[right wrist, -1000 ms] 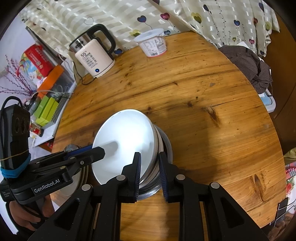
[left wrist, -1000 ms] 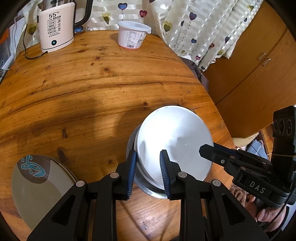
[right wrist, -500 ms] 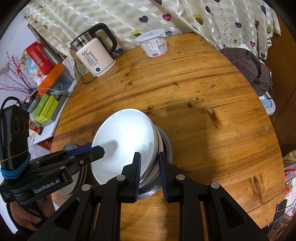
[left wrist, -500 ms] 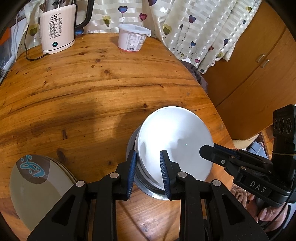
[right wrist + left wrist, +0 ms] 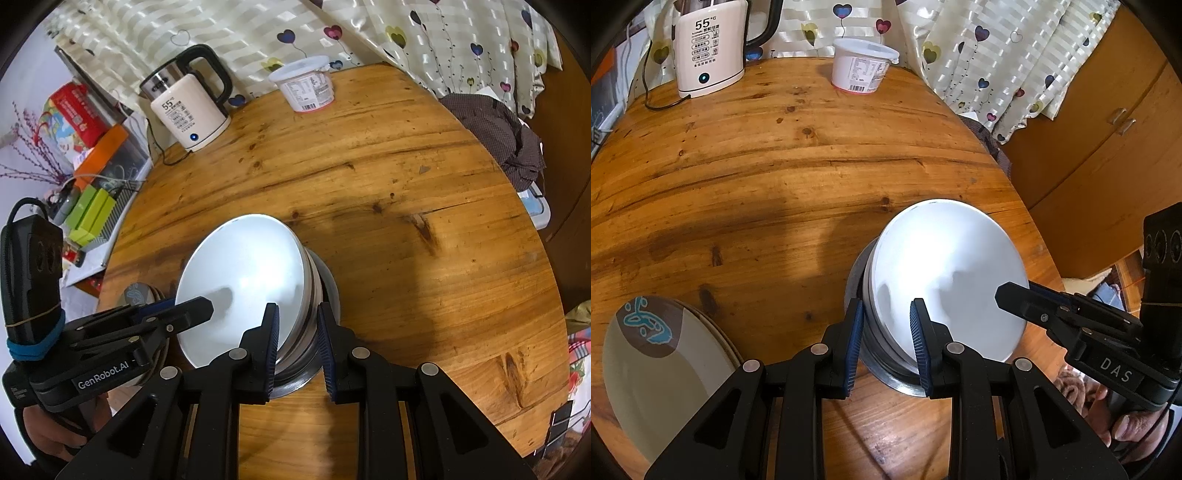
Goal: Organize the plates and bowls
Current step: 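Lower the white bowl into the steel bowl stack with both grippers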
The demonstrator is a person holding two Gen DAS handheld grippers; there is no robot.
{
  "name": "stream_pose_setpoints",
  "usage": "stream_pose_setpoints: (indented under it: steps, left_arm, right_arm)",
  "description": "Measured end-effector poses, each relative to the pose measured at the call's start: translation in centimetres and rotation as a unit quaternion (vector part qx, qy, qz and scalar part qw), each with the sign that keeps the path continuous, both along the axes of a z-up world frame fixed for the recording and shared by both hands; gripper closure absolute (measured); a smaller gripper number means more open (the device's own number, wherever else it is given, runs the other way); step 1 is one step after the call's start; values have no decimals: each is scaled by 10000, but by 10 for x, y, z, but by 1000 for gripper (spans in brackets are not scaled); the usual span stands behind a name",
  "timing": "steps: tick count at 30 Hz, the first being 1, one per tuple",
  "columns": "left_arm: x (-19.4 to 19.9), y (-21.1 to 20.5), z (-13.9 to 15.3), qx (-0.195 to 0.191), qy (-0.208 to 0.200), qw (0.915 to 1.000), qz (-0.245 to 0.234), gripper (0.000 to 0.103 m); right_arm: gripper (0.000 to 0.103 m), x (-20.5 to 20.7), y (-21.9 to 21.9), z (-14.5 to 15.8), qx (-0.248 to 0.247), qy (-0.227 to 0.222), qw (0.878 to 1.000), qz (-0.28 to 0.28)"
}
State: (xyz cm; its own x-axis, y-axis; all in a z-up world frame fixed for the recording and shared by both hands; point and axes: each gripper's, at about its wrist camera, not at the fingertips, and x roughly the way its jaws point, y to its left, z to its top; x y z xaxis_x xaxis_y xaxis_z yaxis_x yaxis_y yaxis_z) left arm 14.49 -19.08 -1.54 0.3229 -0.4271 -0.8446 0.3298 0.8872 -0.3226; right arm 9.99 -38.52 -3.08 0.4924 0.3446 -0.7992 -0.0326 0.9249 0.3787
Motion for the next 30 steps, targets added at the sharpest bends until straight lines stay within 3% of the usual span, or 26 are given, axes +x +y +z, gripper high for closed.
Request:
stream_pose_setpoints:
  steps: [30]
  left_arm:
    - [3,-18,-1,-103,-70,9999,-43,76]
  right_arm:
    - [81,9,-21,-1,-94,-13,9999,-107]
